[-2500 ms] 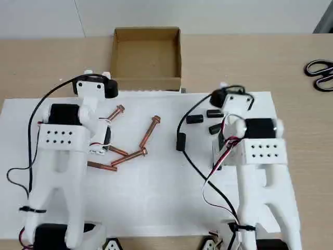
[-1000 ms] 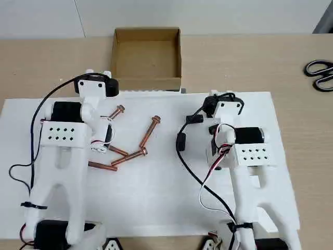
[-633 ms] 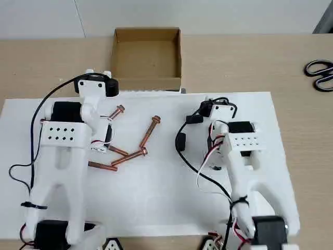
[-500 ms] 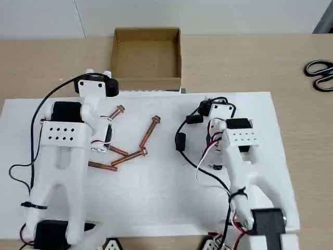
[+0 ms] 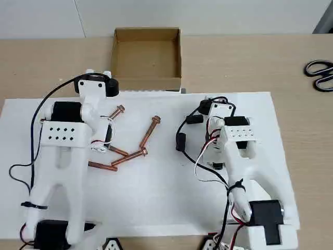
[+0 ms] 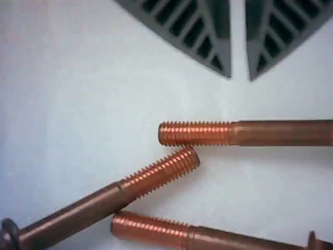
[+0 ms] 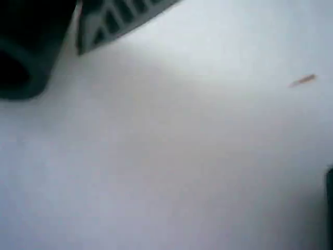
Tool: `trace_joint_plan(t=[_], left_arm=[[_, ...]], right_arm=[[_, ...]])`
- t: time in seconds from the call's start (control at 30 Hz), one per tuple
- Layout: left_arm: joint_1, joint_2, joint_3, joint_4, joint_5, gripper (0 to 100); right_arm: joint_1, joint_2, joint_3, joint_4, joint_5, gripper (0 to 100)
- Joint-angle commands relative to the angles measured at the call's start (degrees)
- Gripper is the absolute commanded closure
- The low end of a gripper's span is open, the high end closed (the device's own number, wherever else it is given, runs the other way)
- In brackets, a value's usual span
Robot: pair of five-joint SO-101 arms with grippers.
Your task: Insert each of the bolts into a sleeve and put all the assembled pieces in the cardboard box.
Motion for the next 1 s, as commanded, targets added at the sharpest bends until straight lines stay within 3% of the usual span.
trace_joint_plan(t=[0.0, 0.27, 0.67, 0.97], left_arm=[[-0.2, 0.0, -2.2, -1.0, -0.1, 99], [-0.2, 0.0, -2.2, -1.0, 0.0, 99], [-0.3, -0.2, -14.0, 3.3, 0.4, 99], [3.5, 13.7, -21.9, 3.3, 2.1, 99]], right_arm=[[0.0, 0.6, -2.2, -2.9, -0.4, 99.8], [2.2, 0.0, -2.9, -1.2, -0.5, 99.5], [8.1, 0.0, -28.5, 28.6, -0.8, 99.5], [16.6, -5.4, -30.1, 31.0, -0.4, 99.5]])
